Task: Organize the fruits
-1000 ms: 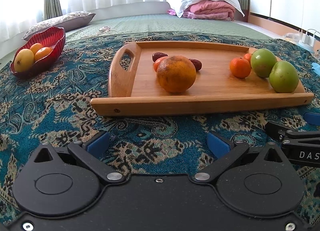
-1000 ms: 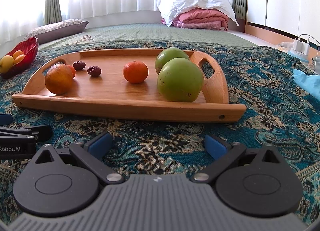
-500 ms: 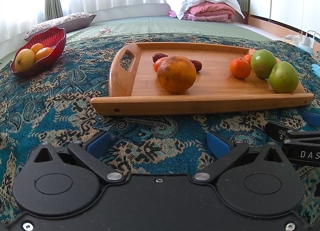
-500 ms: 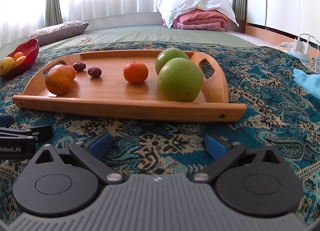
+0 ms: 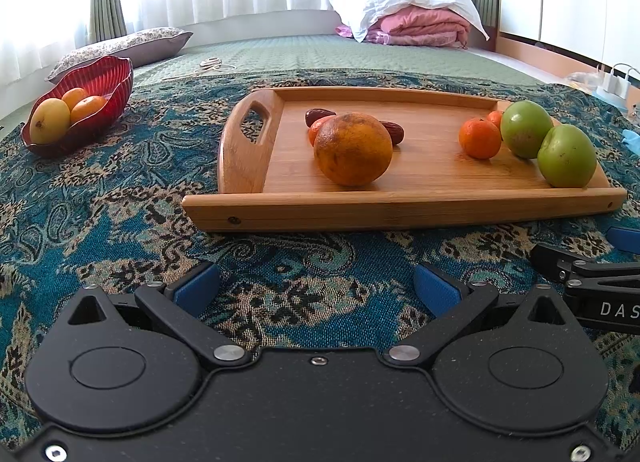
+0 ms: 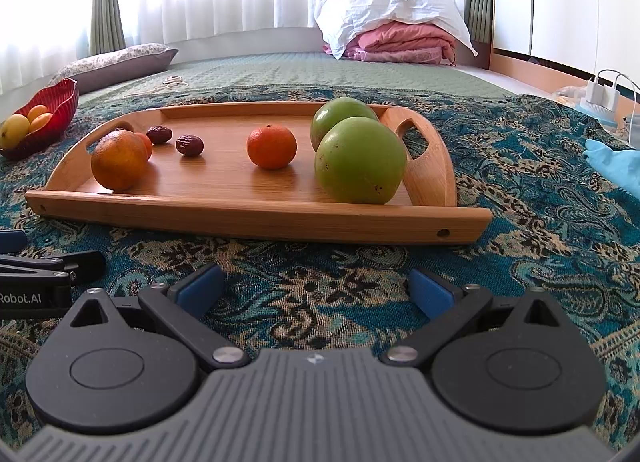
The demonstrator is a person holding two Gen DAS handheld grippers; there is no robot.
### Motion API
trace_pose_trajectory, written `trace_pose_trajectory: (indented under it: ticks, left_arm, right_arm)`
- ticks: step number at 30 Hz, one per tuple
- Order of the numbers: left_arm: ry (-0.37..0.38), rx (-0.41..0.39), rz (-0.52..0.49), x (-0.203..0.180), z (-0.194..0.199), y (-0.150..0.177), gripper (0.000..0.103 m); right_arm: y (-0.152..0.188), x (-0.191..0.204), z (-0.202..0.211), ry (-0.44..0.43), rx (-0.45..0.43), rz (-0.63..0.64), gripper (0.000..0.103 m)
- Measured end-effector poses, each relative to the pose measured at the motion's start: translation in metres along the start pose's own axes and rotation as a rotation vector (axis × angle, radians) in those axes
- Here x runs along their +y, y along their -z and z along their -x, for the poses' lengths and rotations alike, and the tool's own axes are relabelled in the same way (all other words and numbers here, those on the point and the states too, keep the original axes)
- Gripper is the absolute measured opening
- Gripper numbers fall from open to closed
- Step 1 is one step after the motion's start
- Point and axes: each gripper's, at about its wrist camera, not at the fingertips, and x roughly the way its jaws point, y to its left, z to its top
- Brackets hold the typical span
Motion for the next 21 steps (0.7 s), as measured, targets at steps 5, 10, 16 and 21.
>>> trace_pose_trajectory:
  ticks: [5, 10, 16, 21]
  left_arm:
    - [0.001, 0.001, 0.001, 0.0002, 0.0000, 0.0004, 0.103]
    - [0.003, -0.002, 0.004, 0.0003, 0.0005, 0.0002, 0.103]
    - [0.004, -0.006, 0.006, 0.0006, 0.0013, 0.0003, 0.103]
    - [0.004, -0.006, 0.006, 0.0004, 0.0014, 0.0004, 0.103]
  right_arm:
    - [0.0002, -0.0001, 0.0001, 0.000, 0.000, 0.000, 0.103]
    - [0.0002, 0.0000, 0.0002, 0.000, 0.000, 0.000, 0.103]
    - [0.0003, 0.0002, 0.0003, 0.001, -0.001, 0.000, 0.103]
    - [0.0004, 0.0000, 0.0004, 0.000, -0.001, 0.000, 0.103]
